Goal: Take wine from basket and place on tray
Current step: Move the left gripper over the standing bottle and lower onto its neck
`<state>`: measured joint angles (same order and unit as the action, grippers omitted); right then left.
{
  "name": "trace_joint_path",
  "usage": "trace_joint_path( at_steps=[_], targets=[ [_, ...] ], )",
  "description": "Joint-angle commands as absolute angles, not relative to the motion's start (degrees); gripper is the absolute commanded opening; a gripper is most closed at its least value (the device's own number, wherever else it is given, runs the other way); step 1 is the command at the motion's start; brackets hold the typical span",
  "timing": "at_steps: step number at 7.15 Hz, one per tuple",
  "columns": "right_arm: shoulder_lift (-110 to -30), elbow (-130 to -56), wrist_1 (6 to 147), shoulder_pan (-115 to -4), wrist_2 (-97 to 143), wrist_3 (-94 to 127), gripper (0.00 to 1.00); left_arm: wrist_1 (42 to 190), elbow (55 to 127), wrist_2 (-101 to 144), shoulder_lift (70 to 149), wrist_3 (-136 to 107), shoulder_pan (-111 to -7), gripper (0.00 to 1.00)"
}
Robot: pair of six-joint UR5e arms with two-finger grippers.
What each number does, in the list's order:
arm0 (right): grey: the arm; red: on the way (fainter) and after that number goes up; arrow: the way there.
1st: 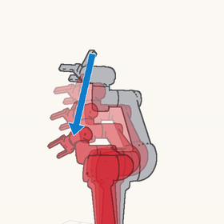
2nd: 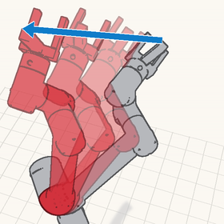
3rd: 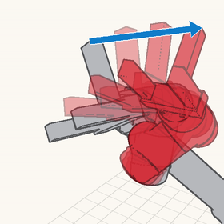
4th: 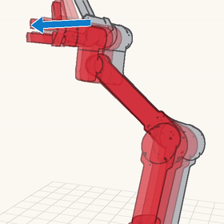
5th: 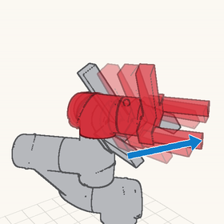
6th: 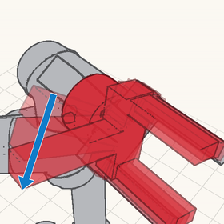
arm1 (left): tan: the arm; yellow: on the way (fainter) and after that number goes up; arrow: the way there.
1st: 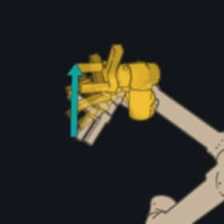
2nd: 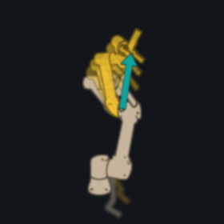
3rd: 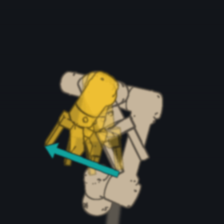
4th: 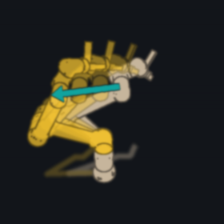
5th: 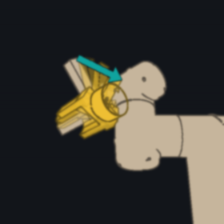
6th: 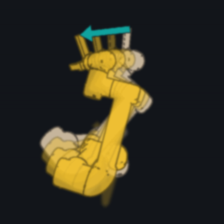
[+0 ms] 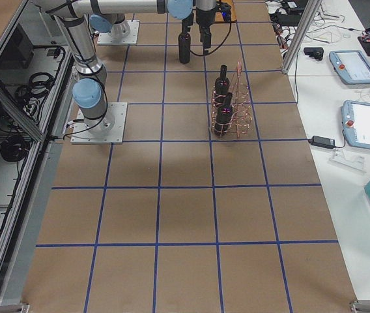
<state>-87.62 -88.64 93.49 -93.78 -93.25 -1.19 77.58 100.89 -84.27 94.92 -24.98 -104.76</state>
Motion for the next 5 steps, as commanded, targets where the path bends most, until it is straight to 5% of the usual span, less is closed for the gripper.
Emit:
trace_joint_path(
  at_steps=[1,5],
  targets=[
    [-87.54,-88.68,93.52,-93.78,-93.25,-1.14,1.0,77.61,101.16,-84.2,94.92,-25.75,-104.77,0.82],
    [-87.54,-88.68,93.52,-93.78,-93.25,-1.14,1.0,77.61,101.16,-84.2,94.92,-25.75,-104.77,0.62]
  ],
)
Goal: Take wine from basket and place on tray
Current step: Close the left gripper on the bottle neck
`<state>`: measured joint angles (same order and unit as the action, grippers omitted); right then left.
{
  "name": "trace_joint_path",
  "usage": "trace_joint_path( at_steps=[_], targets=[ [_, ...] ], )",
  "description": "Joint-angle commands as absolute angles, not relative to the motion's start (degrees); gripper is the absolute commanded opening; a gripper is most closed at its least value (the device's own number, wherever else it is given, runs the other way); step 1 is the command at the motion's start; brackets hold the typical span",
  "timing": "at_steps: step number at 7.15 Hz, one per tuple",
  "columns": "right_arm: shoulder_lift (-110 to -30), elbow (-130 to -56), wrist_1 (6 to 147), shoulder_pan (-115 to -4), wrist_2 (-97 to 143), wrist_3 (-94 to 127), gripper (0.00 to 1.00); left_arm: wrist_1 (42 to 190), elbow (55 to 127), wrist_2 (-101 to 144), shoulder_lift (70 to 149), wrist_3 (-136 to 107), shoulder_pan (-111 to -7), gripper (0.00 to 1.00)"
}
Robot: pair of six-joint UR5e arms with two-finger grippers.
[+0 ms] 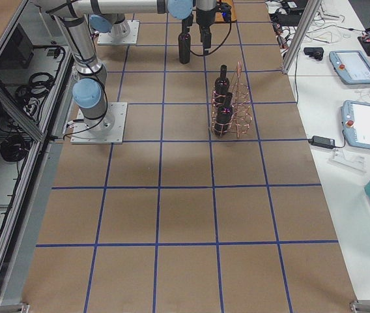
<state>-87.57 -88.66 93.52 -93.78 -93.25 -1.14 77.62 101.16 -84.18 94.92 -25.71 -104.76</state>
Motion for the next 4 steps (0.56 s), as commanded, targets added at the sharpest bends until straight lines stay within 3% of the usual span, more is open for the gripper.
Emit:
trace_joint_path(
  at_steps=[1,4],
  targets=[
    [-87.54,-88.68,93.52,-93.78,-93.34,-1.14,1.0,77.69,101.25,-84.2,94.92,-25.23,-104.77,0.52],
    [-87.54,-88.68,93.52,-93.78,-93.25,-1.14,1.0,77.61,102.3,-83.68,95.01,-25.31,-104.77,0.12]
  ],
)
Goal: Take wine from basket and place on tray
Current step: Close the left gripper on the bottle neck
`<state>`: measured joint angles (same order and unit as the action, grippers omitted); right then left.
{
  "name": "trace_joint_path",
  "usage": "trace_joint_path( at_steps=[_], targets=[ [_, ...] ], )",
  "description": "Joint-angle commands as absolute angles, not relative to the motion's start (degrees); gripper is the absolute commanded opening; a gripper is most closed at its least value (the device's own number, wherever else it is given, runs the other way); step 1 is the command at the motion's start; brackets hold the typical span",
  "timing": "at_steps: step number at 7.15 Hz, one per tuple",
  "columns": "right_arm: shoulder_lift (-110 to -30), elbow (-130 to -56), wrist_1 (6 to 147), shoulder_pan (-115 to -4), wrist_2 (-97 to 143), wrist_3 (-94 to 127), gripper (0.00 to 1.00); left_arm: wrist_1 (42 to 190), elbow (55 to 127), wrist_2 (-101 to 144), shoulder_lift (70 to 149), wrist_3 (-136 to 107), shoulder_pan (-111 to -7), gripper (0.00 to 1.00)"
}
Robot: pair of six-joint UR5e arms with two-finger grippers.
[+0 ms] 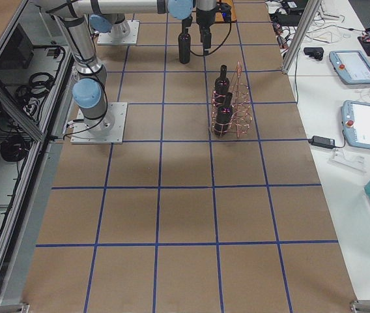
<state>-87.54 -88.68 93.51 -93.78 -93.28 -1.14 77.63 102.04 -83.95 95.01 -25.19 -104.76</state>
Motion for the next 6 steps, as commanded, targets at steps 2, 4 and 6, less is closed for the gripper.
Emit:
trace_joint_path(
  at_steps=[2,4,6],
  targets=[
    [-87.54,-88.68,93.6,-93.78,-93.25,-1.14,1.0,77.43,101.87,-83.84,95.01,-24.7,-104.68,0.0],
    [-87.54,-88.59,93.6,-93.78,-93.34,-1.14,1.0,76.82,100.38,-84.2,93.88,-21.55,-103.89,0.0],
    [-87.63,-88.68,93.78,-93.78,-93.25,-1.14,1.0,80.57,92.15,-85.69,94.31,-19.26,-101.36,0.0]
  ],
)
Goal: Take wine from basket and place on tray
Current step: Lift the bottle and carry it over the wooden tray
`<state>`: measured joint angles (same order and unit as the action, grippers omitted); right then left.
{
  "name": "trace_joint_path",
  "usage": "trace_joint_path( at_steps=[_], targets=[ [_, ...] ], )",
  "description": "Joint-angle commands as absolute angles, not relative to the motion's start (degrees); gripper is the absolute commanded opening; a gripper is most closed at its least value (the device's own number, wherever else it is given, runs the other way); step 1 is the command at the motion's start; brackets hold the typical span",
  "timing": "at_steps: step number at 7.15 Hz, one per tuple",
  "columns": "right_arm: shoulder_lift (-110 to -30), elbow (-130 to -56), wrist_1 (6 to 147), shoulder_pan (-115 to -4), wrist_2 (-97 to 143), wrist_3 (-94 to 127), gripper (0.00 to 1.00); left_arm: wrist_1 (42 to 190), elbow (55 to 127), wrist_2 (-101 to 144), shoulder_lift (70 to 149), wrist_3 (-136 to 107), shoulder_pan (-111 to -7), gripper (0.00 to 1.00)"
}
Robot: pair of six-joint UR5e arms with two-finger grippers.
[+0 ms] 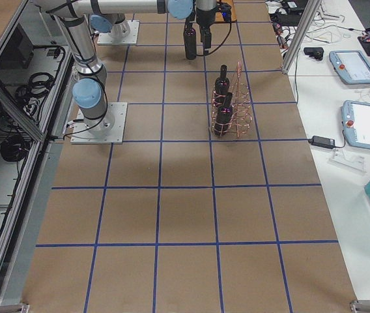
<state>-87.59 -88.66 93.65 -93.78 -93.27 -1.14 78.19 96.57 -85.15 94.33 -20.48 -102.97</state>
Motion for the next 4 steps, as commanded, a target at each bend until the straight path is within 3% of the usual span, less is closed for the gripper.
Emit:
trace_joint_path(
  at_steps=[1,4],
  targets=[
    [-87.63,-88.68,93.95,-93.78,-93.25,-1.14,1.0,83.64,88.72,-85.43,94.57,-14.11,-98.12,0.0],
    [-87.54,-88.68,94.22,-93.78,-93.25,-1.14,1.0,88.06,85.19,-85.69,96.67,1.48,-80.04,0.0]
  ],
)
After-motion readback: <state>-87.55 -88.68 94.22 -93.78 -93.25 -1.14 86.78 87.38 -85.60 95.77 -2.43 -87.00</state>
